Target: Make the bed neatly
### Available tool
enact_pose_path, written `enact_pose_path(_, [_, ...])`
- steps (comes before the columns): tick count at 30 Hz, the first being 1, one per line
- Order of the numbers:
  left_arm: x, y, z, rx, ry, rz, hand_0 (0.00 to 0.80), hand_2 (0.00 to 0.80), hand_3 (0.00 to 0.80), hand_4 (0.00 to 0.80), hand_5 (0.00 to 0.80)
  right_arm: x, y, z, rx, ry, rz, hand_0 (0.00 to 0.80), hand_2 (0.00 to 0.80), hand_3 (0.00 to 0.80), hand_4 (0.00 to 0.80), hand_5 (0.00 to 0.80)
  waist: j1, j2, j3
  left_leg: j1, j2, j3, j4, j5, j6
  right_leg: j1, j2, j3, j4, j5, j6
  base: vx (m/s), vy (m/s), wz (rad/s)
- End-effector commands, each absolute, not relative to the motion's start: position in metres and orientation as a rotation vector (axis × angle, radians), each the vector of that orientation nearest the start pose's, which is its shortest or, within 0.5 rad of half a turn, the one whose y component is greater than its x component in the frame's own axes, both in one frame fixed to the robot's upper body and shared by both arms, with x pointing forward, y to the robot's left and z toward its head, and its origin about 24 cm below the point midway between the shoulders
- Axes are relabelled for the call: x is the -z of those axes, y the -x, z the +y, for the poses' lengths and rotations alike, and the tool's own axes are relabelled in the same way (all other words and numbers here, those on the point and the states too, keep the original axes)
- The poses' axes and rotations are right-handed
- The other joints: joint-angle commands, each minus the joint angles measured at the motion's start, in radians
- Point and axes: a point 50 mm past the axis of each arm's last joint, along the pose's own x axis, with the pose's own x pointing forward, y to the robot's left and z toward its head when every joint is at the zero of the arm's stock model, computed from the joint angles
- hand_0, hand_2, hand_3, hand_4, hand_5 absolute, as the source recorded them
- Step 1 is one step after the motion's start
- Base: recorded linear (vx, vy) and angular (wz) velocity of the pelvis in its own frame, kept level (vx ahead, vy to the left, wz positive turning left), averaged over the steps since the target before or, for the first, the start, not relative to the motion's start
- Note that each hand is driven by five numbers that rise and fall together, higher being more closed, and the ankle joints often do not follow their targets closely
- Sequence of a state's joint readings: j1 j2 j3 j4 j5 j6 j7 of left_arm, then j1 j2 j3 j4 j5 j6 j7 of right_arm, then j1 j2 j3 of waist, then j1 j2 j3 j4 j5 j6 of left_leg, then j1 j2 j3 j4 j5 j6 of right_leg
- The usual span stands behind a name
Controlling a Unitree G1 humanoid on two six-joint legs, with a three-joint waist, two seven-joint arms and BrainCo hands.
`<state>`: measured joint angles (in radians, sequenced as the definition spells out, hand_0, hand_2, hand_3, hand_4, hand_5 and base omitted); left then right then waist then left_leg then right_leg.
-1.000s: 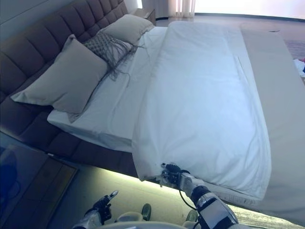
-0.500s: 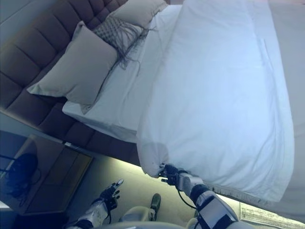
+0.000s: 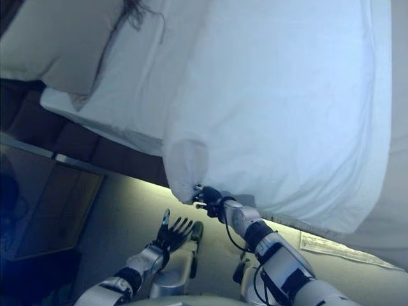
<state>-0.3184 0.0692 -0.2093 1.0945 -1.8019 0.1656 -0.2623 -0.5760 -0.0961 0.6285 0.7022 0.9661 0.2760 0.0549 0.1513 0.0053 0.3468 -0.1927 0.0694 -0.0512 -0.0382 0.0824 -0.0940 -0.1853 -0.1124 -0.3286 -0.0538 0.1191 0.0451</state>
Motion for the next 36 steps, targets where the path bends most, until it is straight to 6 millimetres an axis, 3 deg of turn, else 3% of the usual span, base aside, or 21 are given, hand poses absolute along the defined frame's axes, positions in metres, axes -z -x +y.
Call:
enact_pose_path(1, [0.072,-0.27,0.108,-0.209,1.812,0.449,0.0,0.0,0.0,0.0,0.0,-0.065,-0.273,0.061,-0.928,-0.559,0.504,0.8,0.8,0.8,0.8,0.8,-0.005,-0.087,0.034,-0.051,0.013,0.044,-0.032,0.09,0.004,-0.042,-0.06,0.07,0.13,-0.013,0.076,-0.057,-0.166,-0.12])
enact_pose_path(8, [0.017,-0.322,0.12,-0.114,1.787,0.19,0.0,0.0,0.0,0.0,0.0,-0.085,-0.265,0.056,-1.009,-0.604,0.384,0.8,0.8,0.8,0.8,0.8,-0.024,-0.196,0.077,-0.124,0.043,0.042,0.046,0.067,-0.003,-0.091,-0.017,0.08,0.158,-0.01,0.076,-0.055,-0.152,-0.06])
enact_pose_path(17, [-0.023,-0.35,0.168,-0.17,1.717,0.014,0.0,0.0,0.0,0.0,0.0,-0.093,-0.267,0.026,-1.021,-0.615,0.28,0.8,0.8,0.8,0.8,0.8,-0.041,-0.264,0.12,-0.195,0.045,0.023,0.132,0.038,-0.005,-0.129,0.015,0.076,0.175,-0.011,0.071,-0.063,-0.068,0.0])
enact_pose_path(22, [-0.036,-0.356,0.194,-0.218,1.679,-0.042,0.0,0.0,0.0,0.0,0.0,-0.082,-0.271,0.006,-1.0,-0.572,0.289,0.8,0.8,0.8,0.8,0.8,-0.049,-0.267,0.127,-0.192,0.035,0.023,0.126,0.035,-0.003,-0.129,0.015,0.076,0.17,-0.011,0.072,-0.056,0.012,0.03])
enact_pose_path(32, [-0.029,-0.345,0.22,-0.327,1.666,-0.13,0.0,0.0,0.0,0.0,0.0,-0.067,-0.282,-0.016,-0.945,-0.46,0.337,0.8,0.8,0.8,0.8,0.8,-0.046,-0.209,0.123,-0.164,0.003,0.021,0.09,0.047,-0.002,-0.11,-0.007,0.068,0.15,-0.023,0.068,-0.037,0.073,0.03])
enact_pose_path(33, [-0.028,-0.344,0.222,-0.338,1.665,-0.141,0.0,0.0,0.0,0.0,0.0,-0.064,-0.282,-0.016,-0.931,-0.441,0.357,0.204,0.204,0.204,0.204,0.204,-0.045,-0.203,0.122,-0.157,0.0,0.02,0.086,0.047,-0.003,-0.103,-0.01,0.067,0.148,-0.026,0.068,0.007,0.078,0.04])
enact_pose_path(34, [-0.026,-0.341,0.223,-0.347,1.665,-0.159,0.0,0.0,0.0,0.0,0.0,-0.062,-0.283,-0.019,-0.909,-0.434,0.38,0.0,0.0,0.0,0.0,0.0,-0.043,-0.196,0.117,-0.152,-0.003,0.02,0.079,0.05,-0.002,-0.099,-0.014,0.064,0.144,-0.027,0.068,0.009,0.063,0.02])
enact_pose_path(36, [-0.024,-0.339,0.224,-0.355,1.672,-0.18,0.0,0.0,0.0,0.0,0.0,-0.057,-0.284,-0.022,-0.895,-0.419,0.4,0.0,0.0,0.0,0.0,0.0,-0.039,-0.184,0.112,-0.142,-0.009,0.016,0.07,0.052,-0.001,-0.09,-0.018,0.062,0.139,-0.03,0.067,0.009,0.051,0.03])
